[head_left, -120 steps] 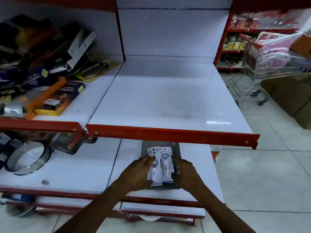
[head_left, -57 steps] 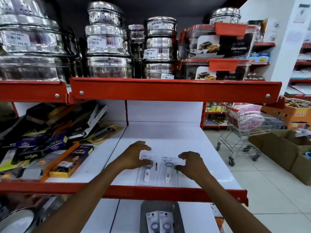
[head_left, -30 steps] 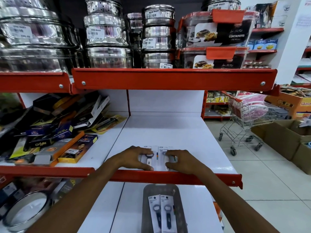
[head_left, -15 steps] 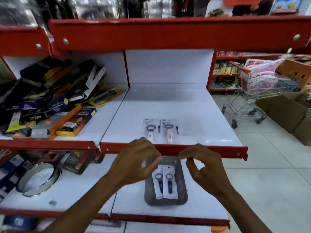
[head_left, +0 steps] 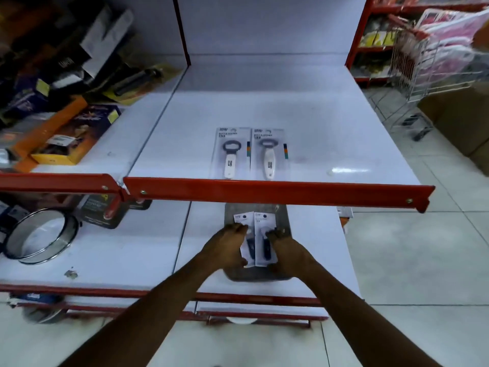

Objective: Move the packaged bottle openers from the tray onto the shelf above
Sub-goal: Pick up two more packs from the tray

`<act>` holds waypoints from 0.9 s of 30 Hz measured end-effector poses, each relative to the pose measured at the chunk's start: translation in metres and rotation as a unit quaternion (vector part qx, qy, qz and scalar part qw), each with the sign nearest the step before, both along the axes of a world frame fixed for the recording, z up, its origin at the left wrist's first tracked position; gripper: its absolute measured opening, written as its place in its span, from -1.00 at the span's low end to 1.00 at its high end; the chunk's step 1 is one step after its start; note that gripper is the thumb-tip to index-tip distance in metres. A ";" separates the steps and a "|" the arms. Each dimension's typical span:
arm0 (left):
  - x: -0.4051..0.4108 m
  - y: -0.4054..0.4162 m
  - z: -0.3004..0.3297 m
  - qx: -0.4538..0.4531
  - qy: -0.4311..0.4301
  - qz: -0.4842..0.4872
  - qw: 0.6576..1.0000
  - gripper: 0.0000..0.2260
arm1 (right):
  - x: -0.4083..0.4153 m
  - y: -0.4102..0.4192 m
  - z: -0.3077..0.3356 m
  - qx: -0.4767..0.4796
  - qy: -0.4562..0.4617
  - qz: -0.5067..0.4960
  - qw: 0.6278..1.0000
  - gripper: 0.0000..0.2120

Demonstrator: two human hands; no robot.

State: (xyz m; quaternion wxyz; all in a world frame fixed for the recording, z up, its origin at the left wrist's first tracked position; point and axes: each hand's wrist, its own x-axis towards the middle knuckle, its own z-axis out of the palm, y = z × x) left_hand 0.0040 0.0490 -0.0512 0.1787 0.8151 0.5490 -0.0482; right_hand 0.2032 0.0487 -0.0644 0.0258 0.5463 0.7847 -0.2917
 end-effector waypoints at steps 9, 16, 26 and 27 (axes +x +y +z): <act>0.012 0.027 -0.033 -0.016 0.022 -0.067 0.997 -0.35 | -0.003 0.015 -0.026 0.032 -0.083 0.081 0.993 -0.40; 0.022 0.021 -0.034 0.033 0.070 -0.098 0.992 -0.37 | -0.005 0.011 -0.010 0.051 -0.097 0.125 0.986 -0.40; 0.012 0.009 -0.011 0.009 0.079 -0.115 0.990 -0.60 | 0.017 -0.009 0.041 0.114 -0.023 0.020 0.993 -0.62; 0.008 0.008 -0.007 0.027 0.083 -0.111 0.990 -0.61 | 0.018 -0.013 0.047 0.108 -0.005 -0.005 0.994 -0.65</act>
